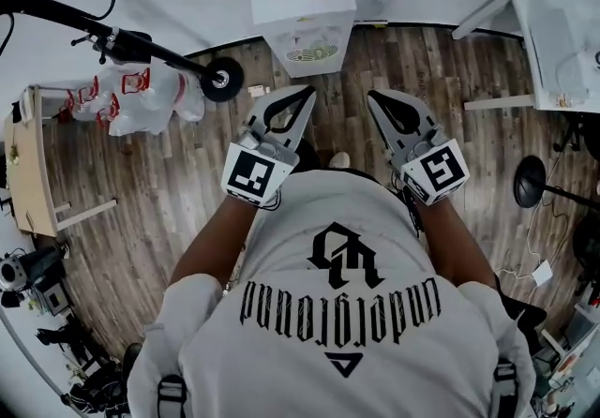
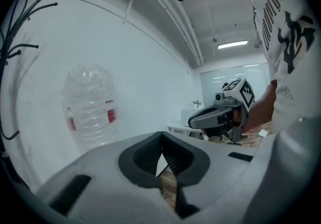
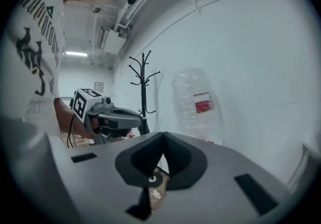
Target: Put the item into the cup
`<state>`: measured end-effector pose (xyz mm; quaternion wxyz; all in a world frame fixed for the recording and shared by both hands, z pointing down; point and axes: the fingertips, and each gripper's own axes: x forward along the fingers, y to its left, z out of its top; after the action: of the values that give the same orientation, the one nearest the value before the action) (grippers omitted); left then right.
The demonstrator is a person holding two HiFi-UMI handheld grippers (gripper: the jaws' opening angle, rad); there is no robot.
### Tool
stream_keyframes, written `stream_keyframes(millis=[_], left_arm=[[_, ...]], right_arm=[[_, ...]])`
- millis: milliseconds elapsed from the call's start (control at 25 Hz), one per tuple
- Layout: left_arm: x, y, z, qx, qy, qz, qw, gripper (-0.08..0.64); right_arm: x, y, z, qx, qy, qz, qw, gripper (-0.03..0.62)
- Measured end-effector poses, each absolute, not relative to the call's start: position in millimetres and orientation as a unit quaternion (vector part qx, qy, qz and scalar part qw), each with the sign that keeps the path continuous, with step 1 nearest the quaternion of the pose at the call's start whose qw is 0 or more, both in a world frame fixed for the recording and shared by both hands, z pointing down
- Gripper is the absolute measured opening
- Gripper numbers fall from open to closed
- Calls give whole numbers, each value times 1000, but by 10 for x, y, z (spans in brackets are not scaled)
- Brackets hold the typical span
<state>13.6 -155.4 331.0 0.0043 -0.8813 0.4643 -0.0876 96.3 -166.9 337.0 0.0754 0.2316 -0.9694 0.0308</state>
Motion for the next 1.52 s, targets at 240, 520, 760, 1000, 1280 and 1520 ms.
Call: stream_keyframes(millis=[240, 520, 760, 1000, 1280, 1520], left_arm=[[154, -1329, 2925, -869, 491, -59, -17, 8], [111, -1223, 2706, -861, 504, -62, -6, 8], [-13, -1024, 2675, -861, 504, -69, -2, 8], [-260, -693, 2627, -869, 492, -59, -5, 8], [-647, -63, 2625, -878, 475, -61, -5, 8], [-1059, 597, 2623, -881, 470, -56, -2, 8]], right_arm=[[1090, -1465, 3015, 210, -976, 13, 63, 5], [1071, -1347, 2873, 189, -980, 10, 56, 5], [971, -1187, 2829, 190, -980, 11, 52, 5], [723, -857, 2727, 197, -979, -4, 52, 5], [412, -303, 2659, 223, -974, -8, 45, 5], [128, 289, 2631, 246, -967, -29, 51, 5]])
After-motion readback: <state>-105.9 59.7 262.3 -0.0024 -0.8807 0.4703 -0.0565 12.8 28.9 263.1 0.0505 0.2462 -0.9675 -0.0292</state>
